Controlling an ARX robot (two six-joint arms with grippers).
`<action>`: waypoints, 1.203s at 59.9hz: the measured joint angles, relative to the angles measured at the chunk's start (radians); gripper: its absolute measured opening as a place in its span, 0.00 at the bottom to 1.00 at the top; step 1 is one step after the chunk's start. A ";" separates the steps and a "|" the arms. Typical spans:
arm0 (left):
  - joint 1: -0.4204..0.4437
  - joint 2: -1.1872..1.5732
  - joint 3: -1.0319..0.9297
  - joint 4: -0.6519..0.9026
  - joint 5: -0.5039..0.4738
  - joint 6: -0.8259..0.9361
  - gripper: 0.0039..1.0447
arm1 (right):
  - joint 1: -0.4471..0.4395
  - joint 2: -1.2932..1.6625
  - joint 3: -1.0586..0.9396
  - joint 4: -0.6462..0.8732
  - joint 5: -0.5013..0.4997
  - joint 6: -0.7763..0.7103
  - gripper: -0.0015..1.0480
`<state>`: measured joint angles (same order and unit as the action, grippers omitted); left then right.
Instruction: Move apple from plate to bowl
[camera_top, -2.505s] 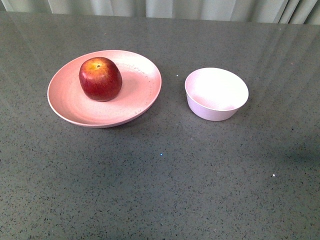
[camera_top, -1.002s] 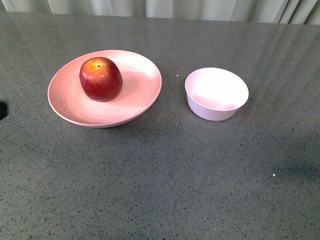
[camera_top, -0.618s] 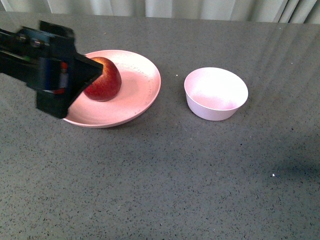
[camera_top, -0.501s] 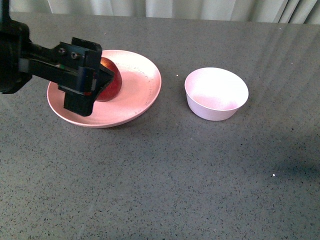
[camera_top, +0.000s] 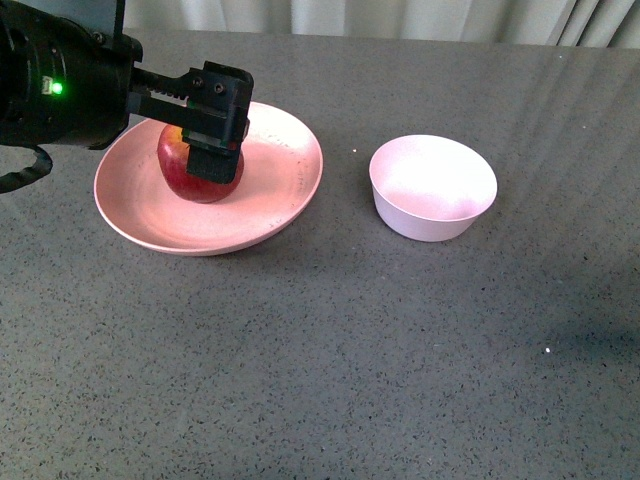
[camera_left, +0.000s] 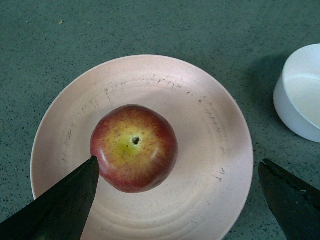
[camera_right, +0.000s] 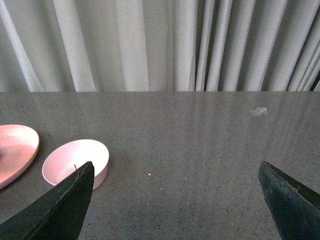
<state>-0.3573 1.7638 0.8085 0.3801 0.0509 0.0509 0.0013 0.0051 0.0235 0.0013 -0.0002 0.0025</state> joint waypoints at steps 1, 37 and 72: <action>0.000 0.010 0.007 0.000 -0.005 0.000 0.92 | 0.000 0.000 0.000 0.000 0.000 0.000 0.91; 0.026 0.177 0.155 -0.035 -0.082 -0.016 0.92 | 0.000 0.000 0.000 0.000 0.000 0.000 0.91; 0.039 0.254 0.210 -0.055 -0.119 -0.036 0.92 | 0.000 0.000 0.000 0.000 0.000 0.000 0.91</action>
<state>-0.3180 2.0182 1.0187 0.3256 -0.0681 0.0147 0.0013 0.0048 0.0235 0.0013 -0.0002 0.0025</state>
